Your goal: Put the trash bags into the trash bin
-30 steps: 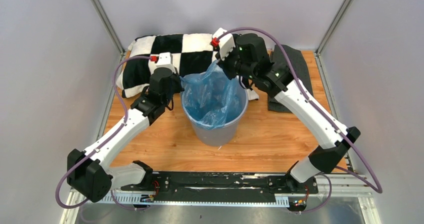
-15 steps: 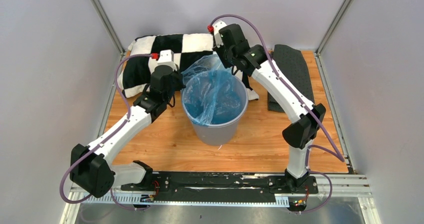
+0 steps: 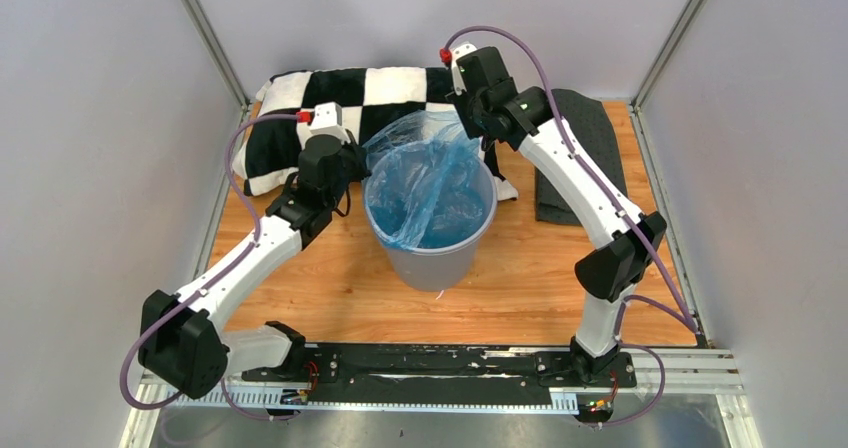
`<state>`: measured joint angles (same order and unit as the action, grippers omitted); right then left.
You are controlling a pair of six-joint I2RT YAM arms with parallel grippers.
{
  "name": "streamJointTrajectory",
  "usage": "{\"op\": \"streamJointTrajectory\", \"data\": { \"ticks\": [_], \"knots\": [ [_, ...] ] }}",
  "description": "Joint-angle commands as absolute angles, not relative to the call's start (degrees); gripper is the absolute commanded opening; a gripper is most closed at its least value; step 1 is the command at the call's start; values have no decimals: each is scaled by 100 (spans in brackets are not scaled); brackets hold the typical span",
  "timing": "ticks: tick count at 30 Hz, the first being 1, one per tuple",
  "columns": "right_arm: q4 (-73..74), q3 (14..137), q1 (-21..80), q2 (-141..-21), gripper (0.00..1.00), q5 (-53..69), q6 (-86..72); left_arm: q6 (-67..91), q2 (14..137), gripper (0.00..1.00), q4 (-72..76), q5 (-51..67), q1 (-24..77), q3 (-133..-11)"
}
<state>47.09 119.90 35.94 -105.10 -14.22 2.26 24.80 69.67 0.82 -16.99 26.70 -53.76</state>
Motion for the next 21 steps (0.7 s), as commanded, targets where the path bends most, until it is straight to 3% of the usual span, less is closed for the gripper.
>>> {"op": "streamJointTrajectory", "data": {
  "ticks": [1,21],
  "knots": [
    [5021,11805,3419,-10178,0,-1359,75,2432,6888,0,-596,-1614,2681,-4944],
    [5427,11696,3117,-9715,2,-806,-356,2869,6269,0,-1231,-1530,2637,-4902]
  ]
}}
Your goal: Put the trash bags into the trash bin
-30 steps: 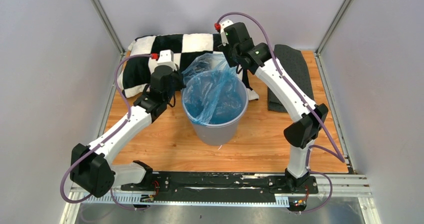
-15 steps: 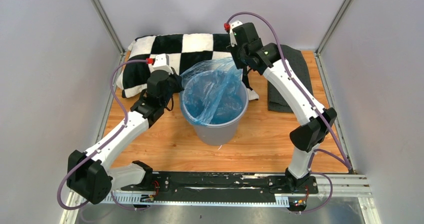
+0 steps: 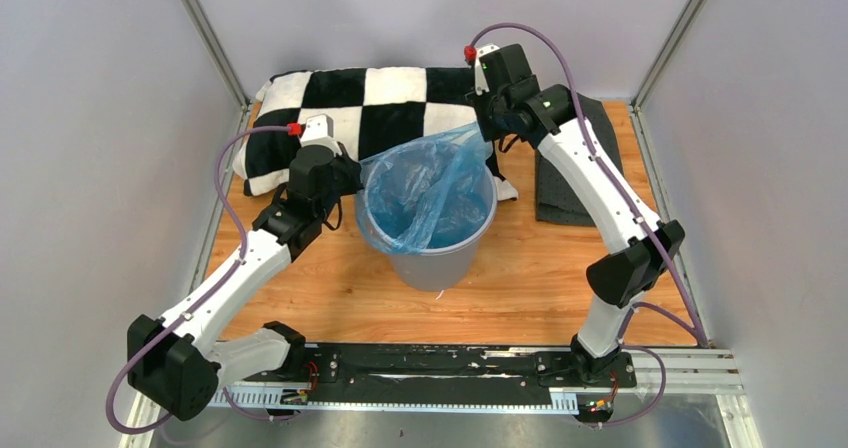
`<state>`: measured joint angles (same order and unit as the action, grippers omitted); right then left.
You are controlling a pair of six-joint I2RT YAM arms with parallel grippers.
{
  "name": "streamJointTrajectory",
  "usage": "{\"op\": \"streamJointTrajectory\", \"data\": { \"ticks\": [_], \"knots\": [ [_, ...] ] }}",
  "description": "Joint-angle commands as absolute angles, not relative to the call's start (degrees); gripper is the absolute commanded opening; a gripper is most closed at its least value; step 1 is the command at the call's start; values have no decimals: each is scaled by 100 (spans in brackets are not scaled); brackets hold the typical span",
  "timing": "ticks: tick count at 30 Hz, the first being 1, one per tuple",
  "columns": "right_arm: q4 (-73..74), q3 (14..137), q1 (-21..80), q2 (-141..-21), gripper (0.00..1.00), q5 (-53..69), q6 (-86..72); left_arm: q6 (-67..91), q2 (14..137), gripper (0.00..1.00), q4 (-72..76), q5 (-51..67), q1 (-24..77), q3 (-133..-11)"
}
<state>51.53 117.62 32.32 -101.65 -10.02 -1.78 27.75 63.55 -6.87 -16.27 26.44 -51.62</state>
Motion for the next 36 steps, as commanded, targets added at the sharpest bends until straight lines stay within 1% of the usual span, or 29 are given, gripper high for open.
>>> {"op": "streamJointTrajectory", "data": {
  "ticks": [1,10,11,12,15,17,18,21,25,30,33,36],
  "knots": [
    [5445,11705,3112,-9674,3,-740,-376,2898,6253,0,-1230,-1491,2637,-4896],
    [5598,11663,3135,-9310,10,-485,-484,2903,6146,0,-1312,-1328,2637,-4940],
    [5599,11610,3142,-9244,12,-484,-510,2916,6112,0,-1302,-1313,2637,-4901],
    [5603,11562,3143,-9177,15,-471,-541,2923,6086,0,-1282,-1302,2637,-4851],
    [5614,11465,3207,-8969,37,-353,-689,2901,6036,0,-1251,-1279,2637,-4762],
    [5551,11417,3348,-8794,49,-263,-811,2891,6027,0,-1241,-1274,2637,-4747],
    [5516,11391,3442,-8729,53,-265,-880,2890,6028,0,-1235,-1268,2635,-4746],
    [5319,11211,3740,-8532,59,-282,-1213,2878,6025,0,-1218,-1239,2637,-4746],
    [4671,10481,3970,-8087,62,-304,-1846,2872,6034,0,-1182,-1231,2637,-4737],
    [3861,9521,3988,-7673,61,-285,-2530,2846,6033,0,-1170,-1228,2637,-4746],
    [3484,9264,3981,-7620,59,-242,-2773,2835,6030,0,-1161,-1239,2637,-4746],
    [3359,9264,3982,-7739,57,-234,-2912,2829,6044,0,-1157,-1239,2637,-4738]
  ]
}}
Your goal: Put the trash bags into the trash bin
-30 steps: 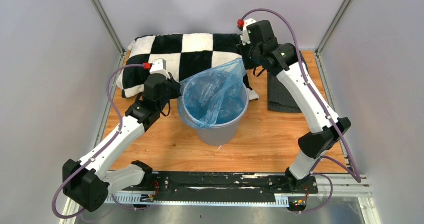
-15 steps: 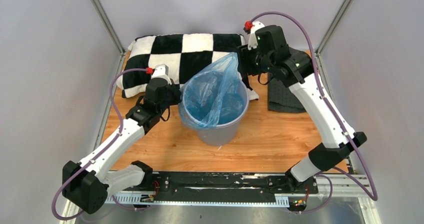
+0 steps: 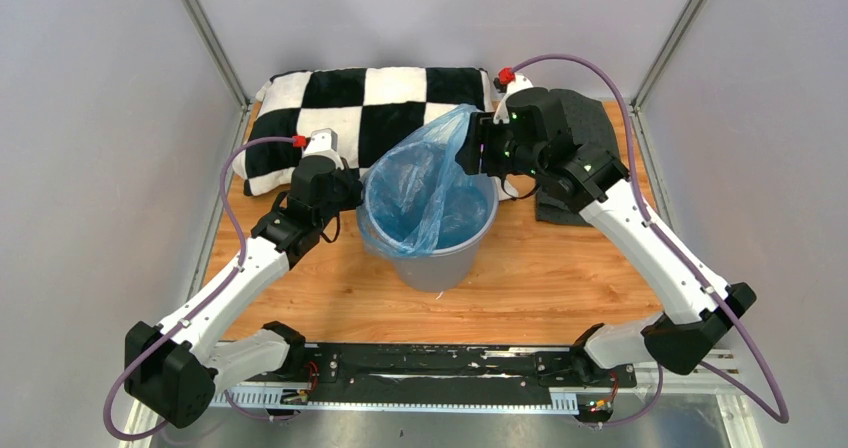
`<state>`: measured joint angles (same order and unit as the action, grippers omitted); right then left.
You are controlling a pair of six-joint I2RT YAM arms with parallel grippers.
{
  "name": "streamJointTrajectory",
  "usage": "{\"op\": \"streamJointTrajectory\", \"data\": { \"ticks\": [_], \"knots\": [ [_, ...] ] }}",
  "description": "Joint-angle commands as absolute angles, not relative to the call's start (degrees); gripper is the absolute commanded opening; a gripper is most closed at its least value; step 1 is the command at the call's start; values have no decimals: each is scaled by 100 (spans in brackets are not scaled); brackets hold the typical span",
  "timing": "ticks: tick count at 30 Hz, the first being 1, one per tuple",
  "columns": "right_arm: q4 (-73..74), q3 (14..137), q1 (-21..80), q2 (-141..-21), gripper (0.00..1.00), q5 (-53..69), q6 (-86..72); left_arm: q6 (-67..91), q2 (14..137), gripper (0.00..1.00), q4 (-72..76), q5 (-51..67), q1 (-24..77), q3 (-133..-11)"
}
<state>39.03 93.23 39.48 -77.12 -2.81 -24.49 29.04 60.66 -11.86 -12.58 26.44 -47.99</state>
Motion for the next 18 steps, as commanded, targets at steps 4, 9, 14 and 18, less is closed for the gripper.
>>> {"op": "streamJointTrajectory", "data": {
  "ticks": [4,9,14,18],
  "knots": [
    [3201,9187,3981,-7783,52,-240,-3093,2830,6033,0,-1134,-1247,2637,-4729],
    [3133,9081,3978,-7802,23,-265,-3107,2830,6052,0,-1099,-1239,2637,-4737],
    [3417,8999,3931,-7597,0,-507,-2872,2798,6060,0,-1115,-1200,2637,-4744],
    [3910,8912,3781,-7362,0,-743,-2511,2681,6072,0,-1134,-1120,2637,-4776]
  ]
}}
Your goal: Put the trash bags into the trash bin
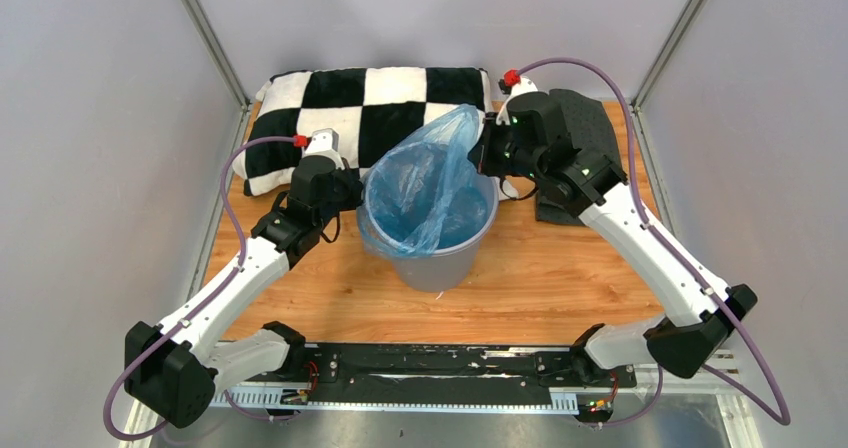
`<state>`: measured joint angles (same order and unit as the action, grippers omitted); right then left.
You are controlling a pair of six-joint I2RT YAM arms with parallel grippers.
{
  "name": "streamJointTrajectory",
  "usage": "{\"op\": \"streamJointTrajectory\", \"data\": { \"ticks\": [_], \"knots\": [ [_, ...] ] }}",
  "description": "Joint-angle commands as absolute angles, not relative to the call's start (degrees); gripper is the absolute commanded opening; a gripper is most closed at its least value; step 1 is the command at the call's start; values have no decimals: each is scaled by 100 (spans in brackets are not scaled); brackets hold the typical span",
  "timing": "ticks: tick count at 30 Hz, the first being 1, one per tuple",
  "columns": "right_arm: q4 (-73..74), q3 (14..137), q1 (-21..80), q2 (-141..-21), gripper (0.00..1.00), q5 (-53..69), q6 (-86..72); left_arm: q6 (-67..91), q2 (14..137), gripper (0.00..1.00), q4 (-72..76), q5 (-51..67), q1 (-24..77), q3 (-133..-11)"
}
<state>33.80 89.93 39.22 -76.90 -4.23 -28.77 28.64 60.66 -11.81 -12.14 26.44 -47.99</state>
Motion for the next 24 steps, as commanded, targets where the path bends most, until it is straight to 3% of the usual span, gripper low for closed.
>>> {"op": "streamJointTrajectory", "data": {
  "ticks": [1,12,24],
  "knots": [
    [4033,8912,3745,-7324,0,-766,-2411,2651,6080,0,-1121,-1086,2637,-4785],
    [4920,8864,3683,-7091,0,-1134,-1928,2613,6146,0,-1055,-915,2637,-4823],
    [5385,8367,3685,-6787,0,-569,-1815,2575,6187,0,-1047,-817,2637,-4816]
  ]
}}
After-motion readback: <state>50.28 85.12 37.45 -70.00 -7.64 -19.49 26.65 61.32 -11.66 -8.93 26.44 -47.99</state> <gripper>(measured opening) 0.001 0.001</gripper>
